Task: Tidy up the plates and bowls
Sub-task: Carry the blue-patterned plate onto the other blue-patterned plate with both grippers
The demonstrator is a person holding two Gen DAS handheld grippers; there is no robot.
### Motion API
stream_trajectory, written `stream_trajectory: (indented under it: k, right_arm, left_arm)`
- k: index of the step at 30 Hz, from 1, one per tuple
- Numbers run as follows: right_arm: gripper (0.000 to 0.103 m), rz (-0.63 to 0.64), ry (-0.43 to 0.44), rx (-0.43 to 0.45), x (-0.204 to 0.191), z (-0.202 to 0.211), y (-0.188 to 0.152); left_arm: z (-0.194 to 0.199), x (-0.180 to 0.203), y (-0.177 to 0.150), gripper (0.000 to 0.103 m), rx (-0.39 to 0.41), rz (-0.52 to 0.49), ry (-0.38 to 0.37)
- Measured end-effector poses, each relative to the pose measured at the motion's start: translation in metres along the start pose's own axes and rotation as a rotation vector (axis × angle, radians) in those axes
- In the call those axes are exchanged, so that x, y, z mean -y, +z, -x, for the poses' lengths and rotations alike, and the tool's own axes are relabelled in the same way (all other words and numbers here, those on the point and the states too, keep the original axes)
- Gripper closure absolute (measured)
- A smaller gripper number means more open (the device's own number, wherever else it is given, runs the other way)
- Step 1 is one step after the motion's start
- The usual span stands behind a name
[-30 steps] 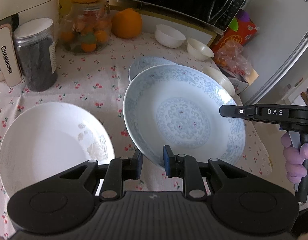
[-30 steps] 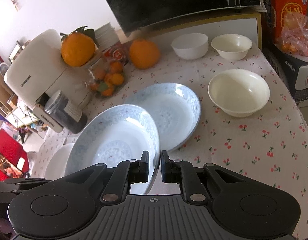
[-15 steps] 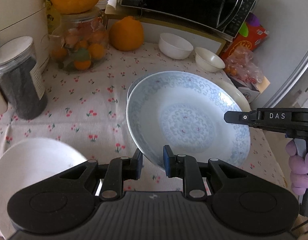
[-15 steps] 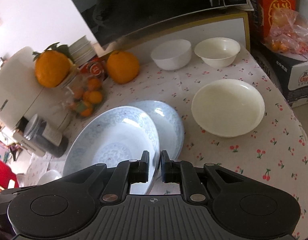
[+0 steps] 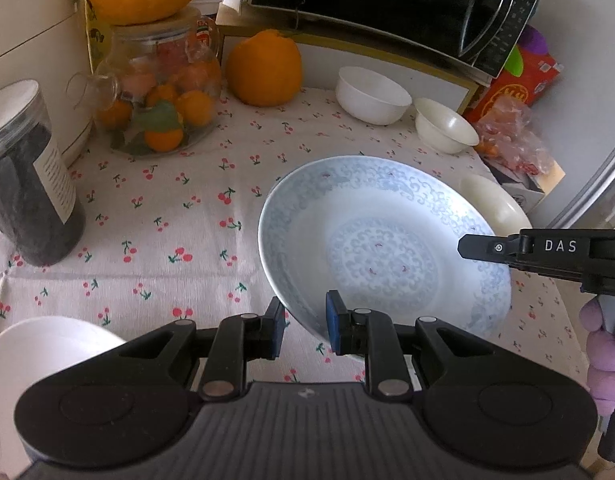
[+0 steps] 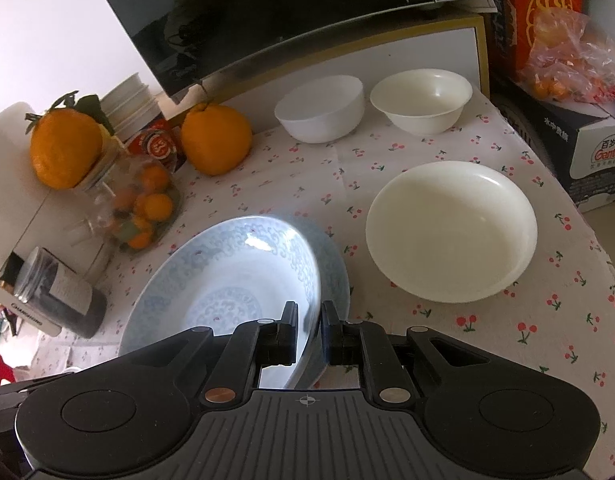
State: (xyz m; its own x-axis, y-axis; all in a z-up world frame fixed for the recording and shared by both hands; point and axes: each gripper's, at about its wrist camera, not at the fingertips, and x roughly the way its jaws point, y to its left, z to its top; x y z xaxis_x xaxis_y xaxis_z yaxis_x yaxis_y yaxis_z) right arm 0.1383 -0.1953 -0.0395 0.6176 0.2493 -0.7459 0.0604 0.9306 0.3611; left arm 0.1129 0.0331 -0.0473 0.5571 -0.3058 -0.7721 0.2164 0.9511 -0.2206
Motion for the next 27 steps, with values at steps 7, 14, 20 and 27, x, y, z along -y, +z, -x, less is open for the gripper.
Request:
stream_trajectory:
  k: [7,14,20,27]
  right_arm:
    - [0.091,0.009,-0.022,0.006,0.0,-0.007,0.003]
    - [0.091,0.015,-0.035,0.004,0.0,-0.011,0.002]
    - [0.091,0.03,-0.048,0.01,-0.002,-0.013,0.002]
    - [0.091,0.073,-0.074,0.028,-0.007,-0.014,0.001]
  left_arm:
    - [-0.005,0.003,0.002,0.084,0.005,0.001,0.014]
    - [-0.01,0.006,0.004,0.084,0.016,-0.021,0.045]
    - [-0.012,0.009,0.004,0.084,0.029,-0.039,0.071]
    - [-0.014,0.014,0.003,0.083,0.042,-0.057,0.105]
